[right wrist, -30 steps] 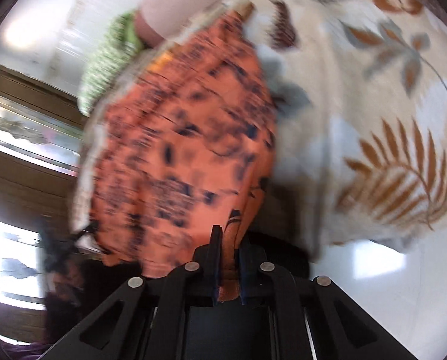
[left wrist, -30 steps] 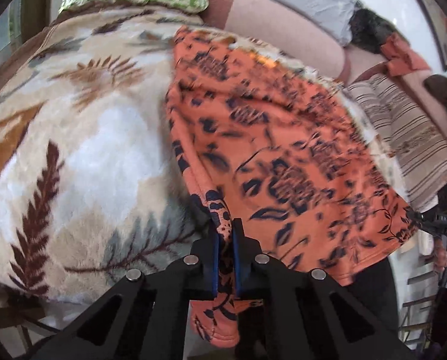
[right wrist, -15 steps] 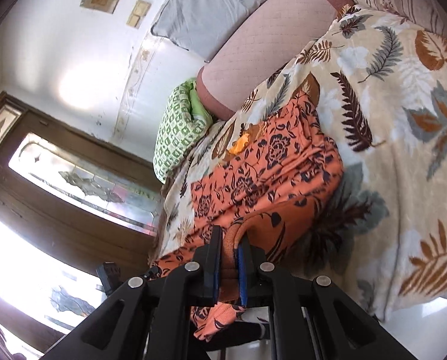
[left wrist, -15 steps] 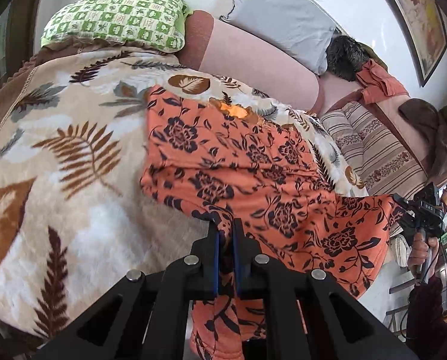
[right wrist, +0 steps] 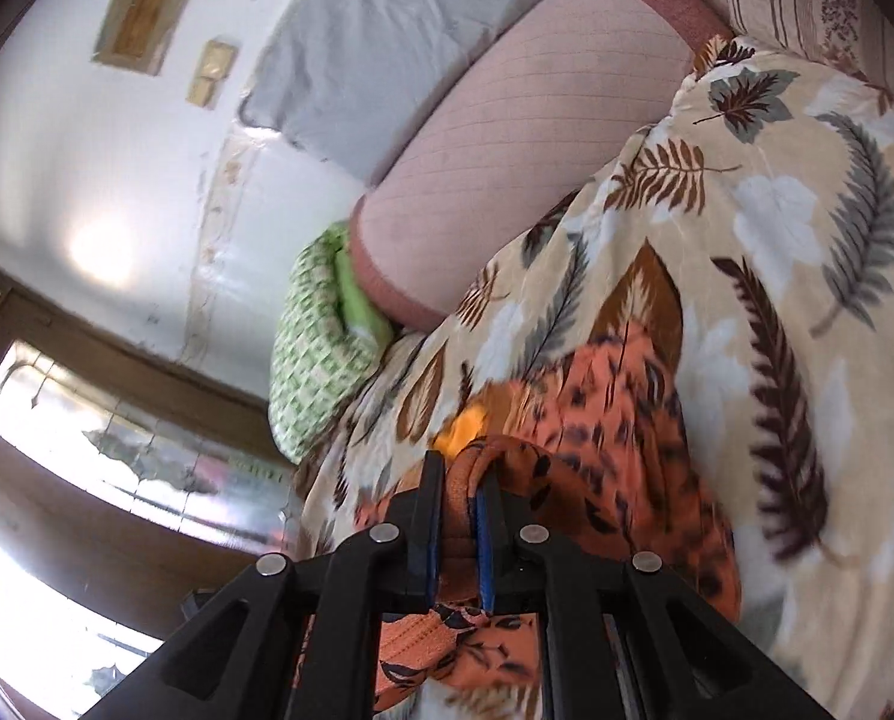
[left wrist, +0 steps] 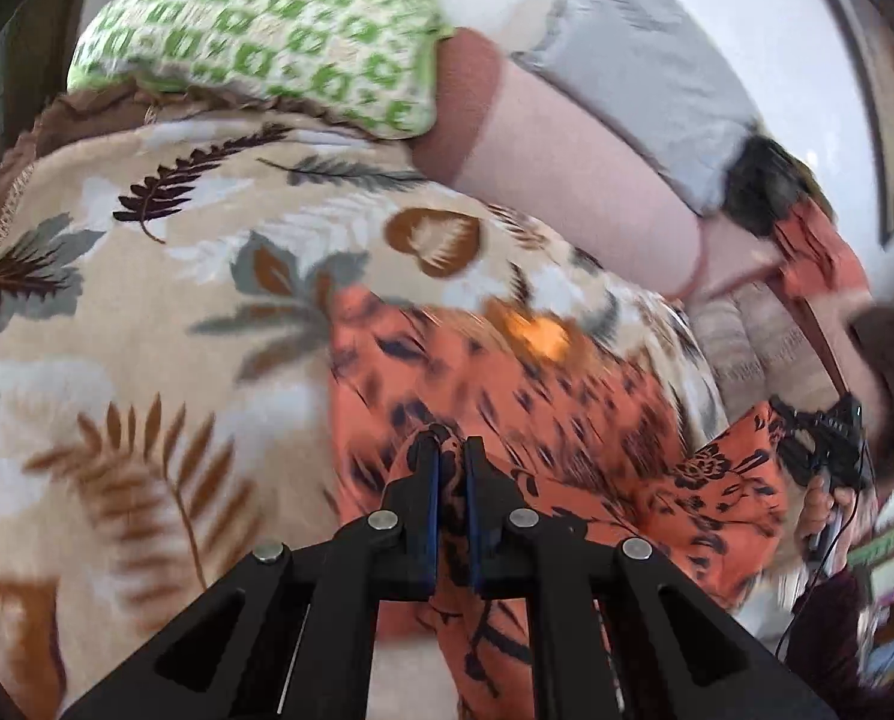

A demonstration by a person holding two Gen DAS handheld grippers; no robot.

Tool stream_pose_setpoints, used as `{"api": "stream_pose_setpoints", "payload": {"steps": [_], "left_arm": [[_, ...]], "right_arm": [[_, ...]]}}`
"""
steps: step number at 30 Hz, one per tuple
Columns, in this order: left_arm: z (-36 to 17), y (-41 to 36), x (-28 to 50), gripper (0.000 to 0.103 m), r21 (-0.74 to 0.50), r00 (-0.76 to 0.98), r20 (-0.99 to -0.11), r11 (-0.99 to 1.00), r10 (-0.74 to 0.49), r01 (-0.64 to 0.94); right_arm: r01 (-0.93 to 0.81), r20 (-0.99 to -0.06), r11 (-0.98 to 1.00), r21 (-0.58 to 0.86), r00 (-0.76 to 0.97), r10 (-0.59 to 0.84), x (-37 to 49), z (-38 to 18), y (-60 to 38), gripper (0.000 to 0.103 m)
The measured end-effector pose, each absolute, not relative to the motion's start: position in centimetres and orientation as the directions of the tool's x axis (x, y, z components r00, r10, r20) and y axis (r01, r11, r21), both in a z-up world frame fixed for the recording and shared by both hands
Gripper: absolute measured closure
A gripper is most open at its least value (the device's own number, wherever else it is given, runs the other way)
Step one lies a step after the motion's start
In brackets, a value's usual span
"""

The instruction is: Fold small clothes

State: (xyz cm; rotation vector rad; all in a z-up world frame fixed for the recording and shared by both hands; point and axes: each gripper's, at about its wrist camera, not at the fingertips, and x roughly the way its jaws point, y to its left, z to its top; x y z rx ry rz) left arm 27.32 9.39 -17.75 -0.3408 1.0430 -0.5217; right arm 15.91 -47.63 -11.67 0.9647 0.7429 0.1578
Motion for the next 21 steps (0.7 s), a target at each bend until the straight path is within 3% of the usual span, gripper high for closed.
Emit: {"api": "stream_pose_setpoints", "payload": {"steps": [6, 11, 13, 14, 16, 17, 18, 20, 21], "left_arm": [[-22.4, 10.4, 36.0, 0.096, -0.481, 0.446, -0.771, 0.875, -0.454, 0.059], [-20.9, 10.0, 33.0, 0.095, -0.455, 0.524, -0.743, 0.888, -0.417, 0.061], [-19.9, 9.5, 30.6, 0.085, -0.415, 0.55, -0.748, 0.908, -0.372, 0.051], [-19.8, 9.4, 29.4, 0.07, -0.415, 0.557, -0.747, 0.909, -0.363, 0.037], [-19.9, 9.1, 27.2, 0.052, -0.435, 0.547, -0.752, 0.9, -0.368, 0.006], [-20.2, 9.0, 26.4, 0.051, -0.444, 0.534, -0.757, 0.896, -0.377, 0.003], [-20.6, 8.7, 25.8, 0.051, -0.454, 0.513, -0.761, 0.891, -0.396, 0.013], [-21.6, 8.4, 25.7, 0.046, -0.461, 0.463, -0.786, 0.888, -0.41, 0.005], [-22.0, 8.3, 25.6, 0.046, -0.46, 0.443, -0.797, 0.888, -0.41, -0.007]], "right_arm": [[0.386, -0.579, 0.5, 0.775, 0.751, 0.318, 25.7, -18.2, -50.7, 0.09], [0.503, -0.602, 0.352, 0.789, 0.745, 0.287, 27.9, -23.6, -52.5, 0.09], [0.471, -0.59, 0.395, 0.789, 0.76, 0.272, 27.4, -23.5, -52.3, 0.09], [0.454, -0.583, 0.415, 0.788, 0.768, 0.265, 27.0, -23.2, -52.2, 0.09], [0.422, -0.565, 0.442, 0.791, 0.782, 0.264, 26.2, -22.5, -52.1, 0.089], [0.411, -0.559, 0.451, 0.792, 0.786, 0.265, 25.8, -22.1, -52.1, 0.088], [0.406, -0.558, 0.463, 0.788, 0.788, 0.259, 25.1, -21.4, -51.9, 0.082], [0.391, -0.551, 0.484, 0.783, 0.798, 0.246, 24.2, -20.1, -51.8, 0.048], [0.372, -0.534, 0.489, 0.789, 0.808, 0.249, 23.6, -19.3, -51.8, 0.022]]}}
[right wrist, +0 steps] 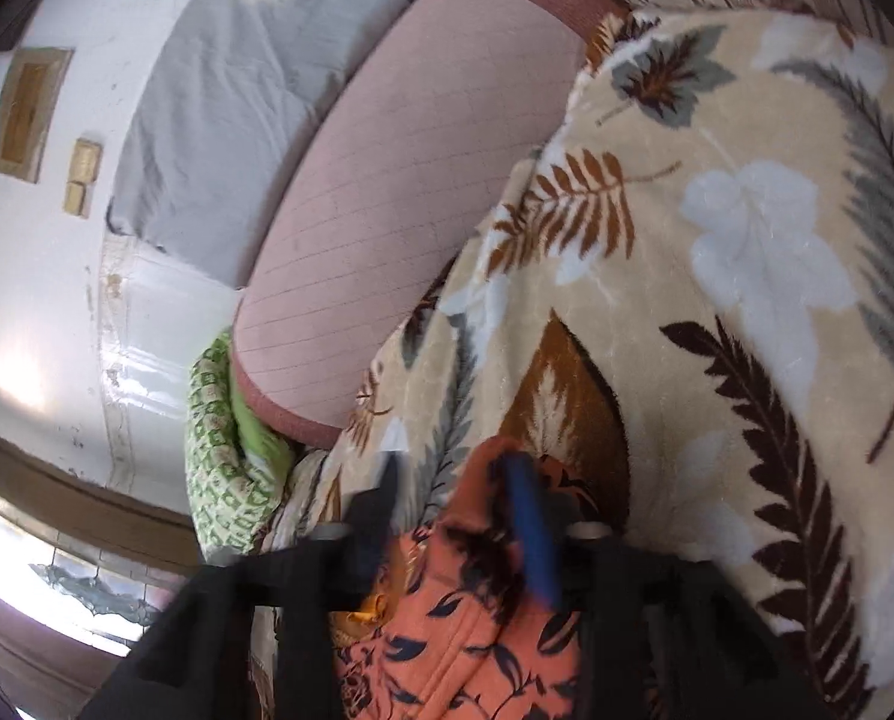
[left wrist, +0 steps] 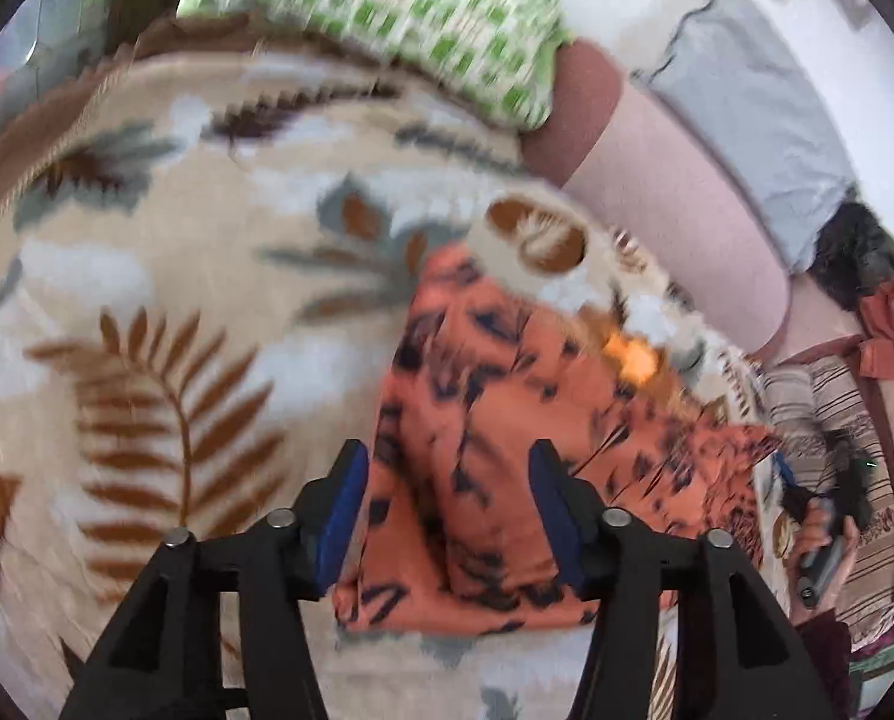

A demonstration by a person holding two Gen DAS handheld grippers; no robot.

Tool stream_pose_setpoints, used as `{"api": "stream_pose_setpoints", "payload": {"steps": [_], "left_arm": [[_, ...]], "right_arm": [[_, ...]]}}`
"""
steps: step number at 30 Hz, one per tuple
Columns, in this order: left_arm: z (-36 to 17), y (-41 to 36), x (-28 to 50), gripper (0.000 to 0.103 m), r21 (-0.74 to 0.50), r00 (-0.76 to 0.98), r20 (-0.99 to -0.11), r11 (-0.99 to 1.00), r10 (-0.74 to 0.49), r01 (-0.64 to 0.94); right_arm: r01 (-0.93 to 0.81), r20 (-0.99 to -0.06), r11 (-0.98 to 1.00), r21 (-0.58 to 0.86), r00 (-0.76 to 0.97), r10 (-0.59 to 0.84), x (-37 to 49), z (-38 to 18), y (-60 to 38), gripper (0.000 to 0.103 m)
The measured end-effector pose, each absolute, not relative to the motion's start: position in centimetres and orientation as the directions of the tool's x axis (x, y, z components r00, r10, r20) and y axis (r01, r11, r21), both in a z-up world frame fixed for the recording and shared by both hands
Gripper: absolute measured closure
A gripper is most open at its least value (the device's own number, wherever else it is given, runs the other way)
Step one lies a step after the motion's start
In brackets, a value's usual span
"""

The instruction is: Fold small clothes

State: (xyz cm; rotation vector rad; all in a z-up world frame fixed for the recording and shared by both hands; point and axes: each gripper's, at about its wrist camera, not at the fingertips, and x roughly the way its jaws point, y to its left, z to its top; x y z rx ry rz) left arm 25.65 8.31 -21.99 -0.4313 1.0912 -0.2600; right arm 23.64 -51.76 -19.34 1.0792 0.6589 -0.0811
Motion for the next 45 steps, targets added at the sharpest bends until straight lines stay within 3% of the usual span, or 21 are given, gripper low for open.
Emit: {"api": "stream_pose_setpoints", "payload": {"steps": [3, 6, 8, 11, 12, 15, 20, 26, 29, 33, 35, 36, 38, 42, 45], "left_arm": [[-23.2, 7.8, 26.1, 0.046, -0.517, 0.391, -0.788, 0.856, -0.475, -0.004], [-23.5, 6.4, 26.6, 0.049, -0.524, 0.362, -0.784, 0.85, -0.505, 0.052], [-23.9, 5.4, 27.1, 0.077, -0.491, 0.331, -0.812, 0.869, -0.481, 0.059], [-23.8, 4.1, 27.5, 0.09, -0.46, 0.317, -0.823, 0.88, -0.472, 0.115], [-23.6, 3.9, 27.5, 0.092, -0.448, 0.318, -0.826, 0.885, -0.465, 0.13], [-22.8, 3.7, 28.1, 0.094, -0.436, 0.321, -0.822, 0.882, -0.471, 0.179], [-21.4, 4.2, 30.7, 0.094, -0.501, 0.288, -0.789, 0.839, -0.543, 0.211], [-20.3, 6.8, 37.6, 0.094, -0.67, 0.348, -0.678, 0.739, -0.647, 0.071], [-21.4, 7.6, 41.0, 0.084, -0.747, 0.407, -0.62, 0.664, -0.671, -0.043], [-20.7, 6.8, 38.7, 0.068, -0.674, 0.489, -0.658, 0.738, -0.573, -0.042], [-19.9, 6.7, 36.4, 0.044, -0.645, 0.558, -0.636, 0.764, -0.533, -0.006], [-19.5, 6.9, 35.2, 0.039, -0.624, 0.589, -0.634, 0.781, -0.501, -0.007], [-18.8, 7.8, 32.4, 0.034, -0.602, 0.654, -0.616, 0.798, -0.44, -0.03], [-18.3, 8.8, 28.6, 0.027, -0.571, 0.71, -0.593, 0.82, -0.38, -0.039], [-19.1, 7.7, 27.9, 0.027, -0.502, 0.7, -0.629, 0.864, -0.339, -0.034]], "right_arm": [[0.311, -0.456, 0.49, 0.814, 0.865, 0.209, 21.3, -17.0, -51.5, 0.02], [0.254, -0.463, 0.536, 0.805, 0.835, 0.299, 20.3, -16.1, -49.5, 0.02], [0.244, -0.508, 0.595, 0.766, 0.796, 0.329, 19.6, -16.1, -47.7, 0.02], [0.205, -0.561, 0.673, 0.711, 0.742, 0.367, 19.1, -16.8, -45.0, 0.024], [0.201, -0.577, 0.686, 0.699, 0.725, 0.375, 19.2, -17.2, -44.5, 0.032], [0.201, -0.587, 0.667, 0.717, 0.691, 0.423, 19.5, -18.8, -44.5, 0.066], [0.162, -0.705, 0.77, 0.617, 0.549, 0.449, 21.6, -21.0, -41.1, 0.069], [-0.035, -0.793, 0.874, 0.485, 0.404, 0.456, 22.5, -22.6, -35.0, 0.069], [-0.105, -0.788, 0.878, 0.467, 0.401, 0.467, 23.3, -22.5, -33.2, 0.069], [-0.116, -0.812, 0.898, 0.424, 0.391, 0.434, 25.5, -23.1, -31.3, 0.069], [-0.106, -0.814, 0.911, 0.398, 0.418, 0.404, 27.4, -23.1, -31.2, 0.069], [-0.076, -0.809, 0.918, 0.39, 0.447, 0.381, 28.9, -22.9, -31.7, 0.069], [0.004, -0.781, 0.907, 0.42, 0.51, 0.36, 31.5, -22.2, -32.9, 0.069], [0.191, -0.632, 0.773, 0.605, 0.706, 0.32, 34.3, -20.0, -37.5, 0.068], [0.184, -0.612, 0.754, 0.631, 0.716, 0.337, 33.4, -18.8, -37.5, 0.067]]}}
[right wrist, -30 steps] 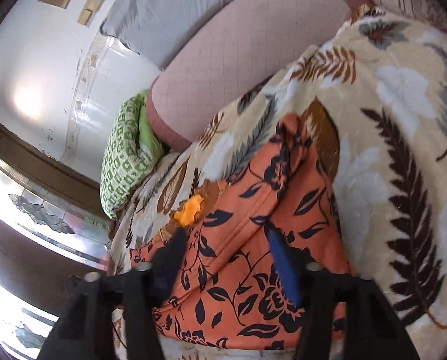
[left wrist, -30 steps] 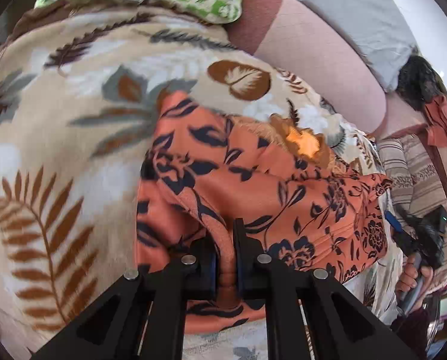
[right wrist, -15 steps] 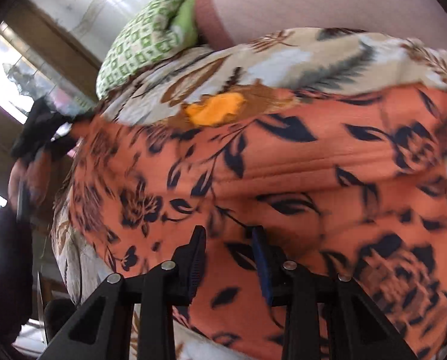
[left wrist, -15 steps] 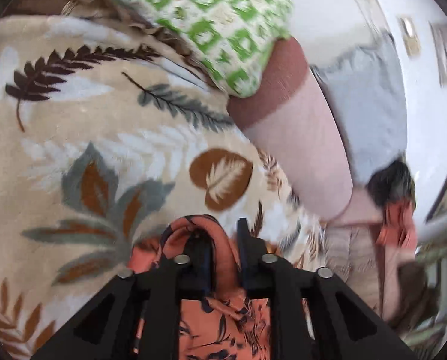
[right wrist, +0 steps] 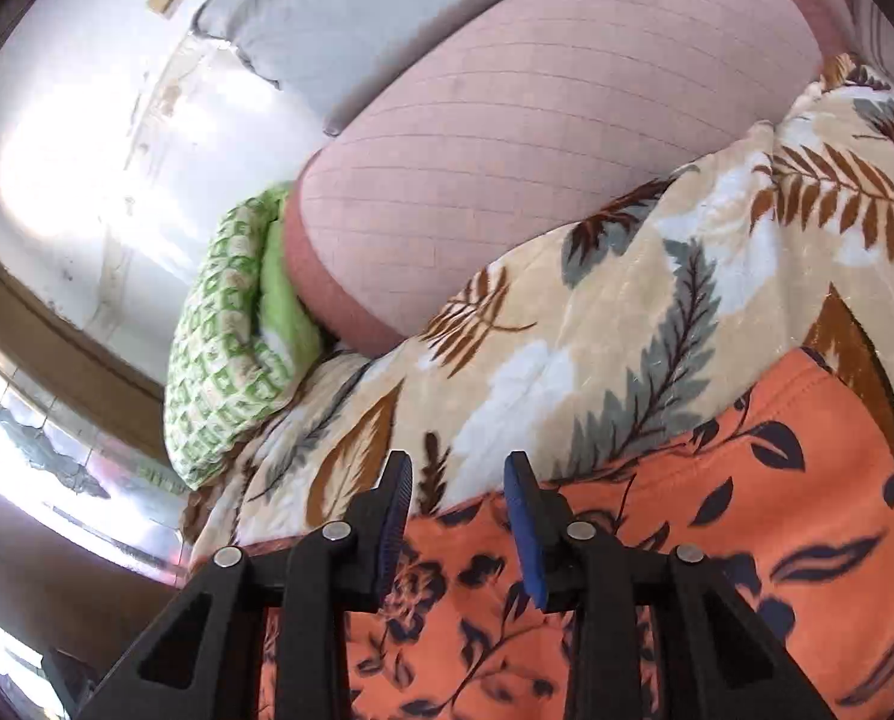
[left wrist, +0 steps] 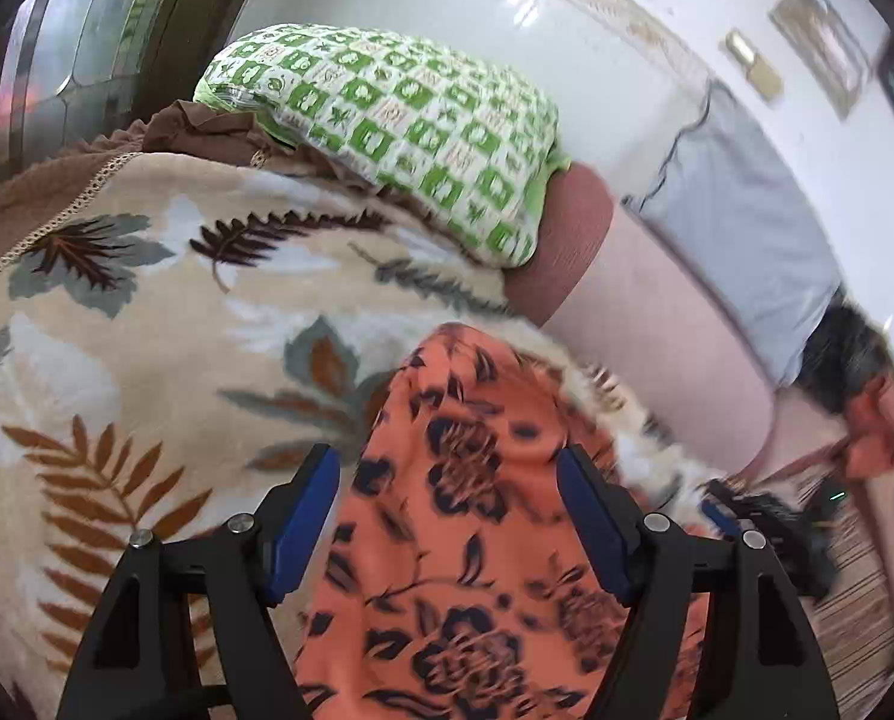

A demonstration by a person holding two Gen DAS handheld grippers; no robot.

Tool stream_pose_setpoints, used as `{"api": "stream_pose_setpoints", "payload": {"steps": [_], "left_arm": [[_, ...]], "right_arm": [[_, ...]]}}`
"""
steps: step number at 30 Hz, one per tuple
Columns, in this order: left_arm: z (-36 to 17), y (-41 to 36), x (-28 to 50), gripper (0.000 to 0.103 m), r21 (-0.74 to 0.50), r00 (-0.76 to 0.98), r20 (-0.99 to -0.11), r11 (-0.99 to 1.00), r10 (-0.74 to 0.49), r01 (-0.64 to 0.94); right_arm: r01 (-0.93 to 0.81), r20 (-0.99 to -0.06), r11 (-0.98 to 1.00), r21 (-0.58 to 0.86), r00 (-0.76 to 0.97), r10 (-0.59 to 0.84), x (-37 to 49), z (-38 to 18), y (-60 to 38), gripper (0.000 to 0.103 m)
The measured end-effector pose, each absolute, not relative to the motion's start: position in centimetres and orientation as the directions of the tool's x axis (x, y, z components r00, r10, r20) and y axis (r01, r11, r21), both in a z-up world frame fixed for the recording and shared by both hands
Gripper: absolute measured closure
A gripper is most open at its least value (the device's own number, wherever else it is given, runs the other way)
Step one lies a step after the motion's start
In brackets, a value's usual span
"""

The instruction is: Fold small clothes

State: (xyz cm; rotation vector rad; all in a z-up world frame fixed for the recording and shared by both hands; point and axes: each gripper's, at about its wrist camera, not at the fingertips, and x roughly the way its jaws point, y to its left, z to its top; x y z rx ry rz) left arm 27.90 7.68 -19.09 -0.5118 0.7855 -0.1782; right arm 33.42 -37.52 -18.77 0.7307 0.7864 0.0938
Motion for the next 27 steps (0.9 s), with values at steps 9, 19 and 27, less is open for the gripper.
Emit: {"api": "stream_pose_setpoints", "payload": {"steps": [9, 19, 27], "left_arm": [[-26.3, 9.7, 29.4, 0.028, -0.372, 0.478, -0.851, 0.891, -0.216, -0.261], [-26.4, 9.3, 30.7, 0.028, -0.339, 0.455, -0.862, 0.92, -0.221, -0.196], [-22.9, 6.9, 29.7, 0.028, -0.29, 0.577, -0.792, 0.955, -0.2, -0.068]], "right_arm": [[-0.118, -0.752, 0.885, 0.451, 0.484, 0.448, 30.4, -19.6, -24.3, 0.067], [-0.105, -0.832, 0.913, 0.393, 0.383, 0.402, 40.8, -25.2, -11.2, 0.065], [0.009, -0.764, 0.883, 0.469, 0.506, 0.4, 39.4, -22.3, -16.3, 0.064]]}}
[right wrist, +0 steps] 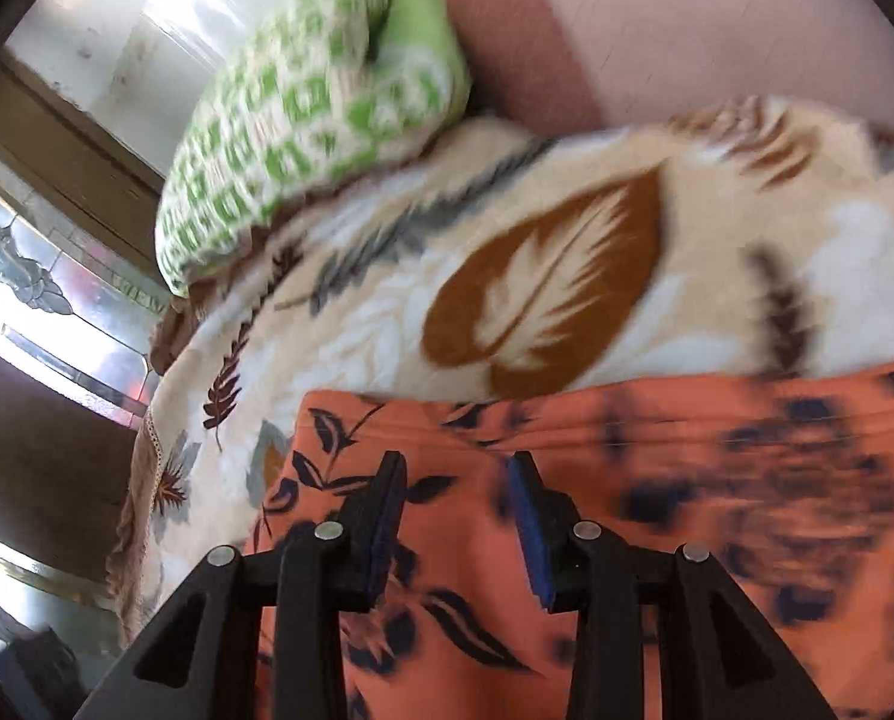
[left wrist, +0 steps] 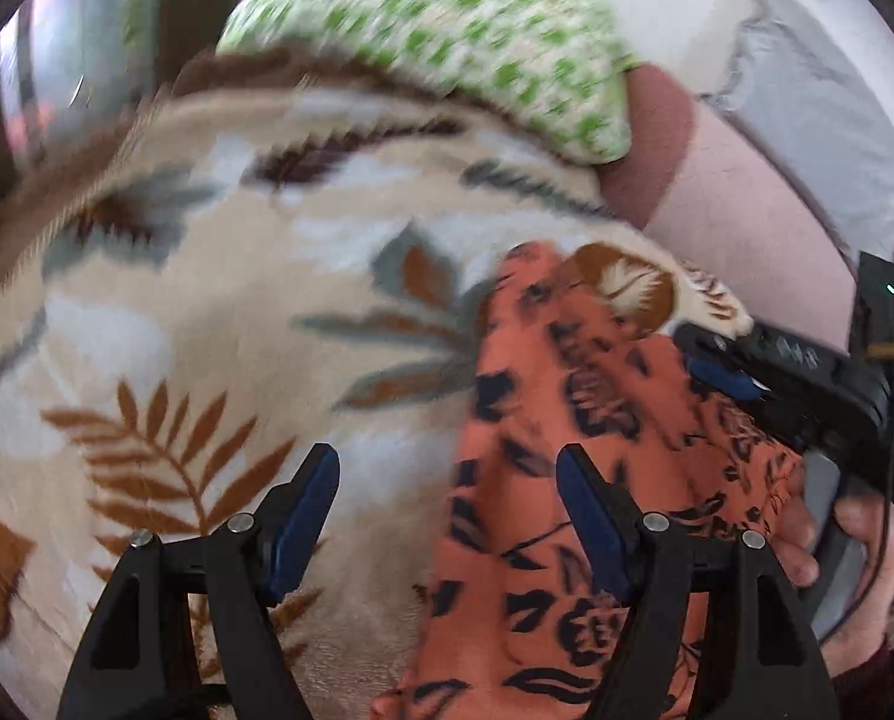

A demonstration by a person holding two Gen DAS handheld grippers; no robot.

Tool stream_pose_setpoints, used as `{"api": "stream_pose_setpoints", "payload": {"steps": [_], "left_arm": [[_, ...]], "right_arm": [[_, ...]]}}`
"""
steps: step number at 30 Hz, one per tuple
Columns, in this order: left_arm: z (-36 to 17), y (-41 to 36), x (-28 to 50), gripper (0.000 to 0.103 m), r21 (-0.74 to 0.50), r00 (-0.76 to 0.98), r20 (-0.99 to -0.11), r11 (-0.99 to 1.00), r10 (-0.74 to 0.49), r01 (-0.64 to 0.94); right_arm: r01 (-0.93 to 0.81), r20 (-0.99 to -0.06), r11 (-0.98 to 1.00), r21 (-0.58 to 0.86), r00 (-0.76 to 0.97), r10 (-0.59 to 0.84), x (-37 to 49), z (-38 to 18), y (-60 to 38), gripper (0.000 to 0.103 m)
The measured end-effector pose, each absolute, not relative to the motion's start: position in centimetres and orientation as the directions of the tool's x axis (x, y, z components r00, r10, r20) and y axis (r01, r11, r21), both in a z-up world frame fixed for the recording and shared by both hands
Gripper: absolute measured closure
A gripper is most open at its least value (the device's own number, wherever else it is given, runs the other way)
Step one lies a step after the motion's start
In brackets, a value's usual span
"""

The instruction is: Fold small clothes

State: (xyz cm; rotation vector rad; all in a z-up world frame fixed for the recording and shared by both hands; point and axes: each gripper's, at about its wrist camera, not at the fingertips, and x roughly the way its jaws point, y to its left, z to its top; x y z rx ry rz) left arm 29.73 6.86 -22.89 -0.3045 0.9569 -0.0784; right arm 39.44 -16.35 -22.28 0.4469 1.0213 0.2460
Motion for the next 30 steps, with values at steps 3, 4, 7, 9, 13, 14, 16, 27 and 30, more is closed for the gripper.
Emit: {"api": "stream_pose_setpoints", "payload": {"steps": [3, 4, 7, 9, 13, 14, 16, 27, 30], "left_arm": [[-22.8, 4.7, 29.3, 0.027, -0.277, 0.563, -0.793, 0.961, -0.236, 0.012], [-23.2, 4.0, 29.3, 0.027, -0.27, 0.543, -0.805, 0.963, -0.24, 0.025], [-25.2, 2.5, 29.4, 0.027, -0.184, 0.47, -0.864, 0.982, -0.181, 0.04], [-26.6, 2.3, 29.5, 0.027, -0.142, 0.43, -0.891, 0.989, -0.144, 0.035], [-26.8, 2.6, 29.8, 0.024, -0.157, 0.434, -0.888, 0.987, -0.152, 0.025], [-26.8, 2.5, 29.8, 0.023, -0.148, 0.436, -0.888, 0.989, -0.145, 0.028], [-26.9, 2.2, 30.0, 0.022, -0.132, 0.439, -0.889, 0.991, -0.132, 0.03], [-25.8, 1.4, 29.1, 0.021, -0.093, 0.478, -0.872, 0.994, -0.108, 0.055], [-25.5, 1.0, 28.6, 0.021, -0.085, 0.482, -0.869, 0.992, -0.117, 0.089]], "right_arm": [[-0.004, -0.765, 0.91, 0.415, 0.539, 0.351, 36.3, -20.4, -19.7, 0.062], [0.004, -0.781, 0.916, 0.401, 0.524, 0.34, 35.9, -20.4, -20.6, 0.05], [0.077, -0.86, 0.953, 0.291, 0.458, 0.226, 34.4, -21.9, -23.6, 0.048], [0.141, -0.878, 0.963, 0.228, 0.458, 0.14, 33.0, -23.1, -26.8, 0.051], [0.296, -0.849, 0.926, 0.235, 0.527, 0.047, 31.1, -23.6, -35.4, 0.075], [0.349, -0.841, 0.9, 0.26, 0.54, 0.033, 30.7, -23.7, -37.7, 0.075], [0.409, -0.826, 0.868, 0.281, 0.564, 0.002, 30.0, -23.8, -41.4, 0.091], [0.417, -0.73, 0.831, 0.37, 0.684, -0.018, 23.9, -19.8, -43.3, 0.085], [0.321, -0.754, 0.881, 0.348, 0.654, 0.059, 21.8, -19.3, -40.1, 0.085]]}}
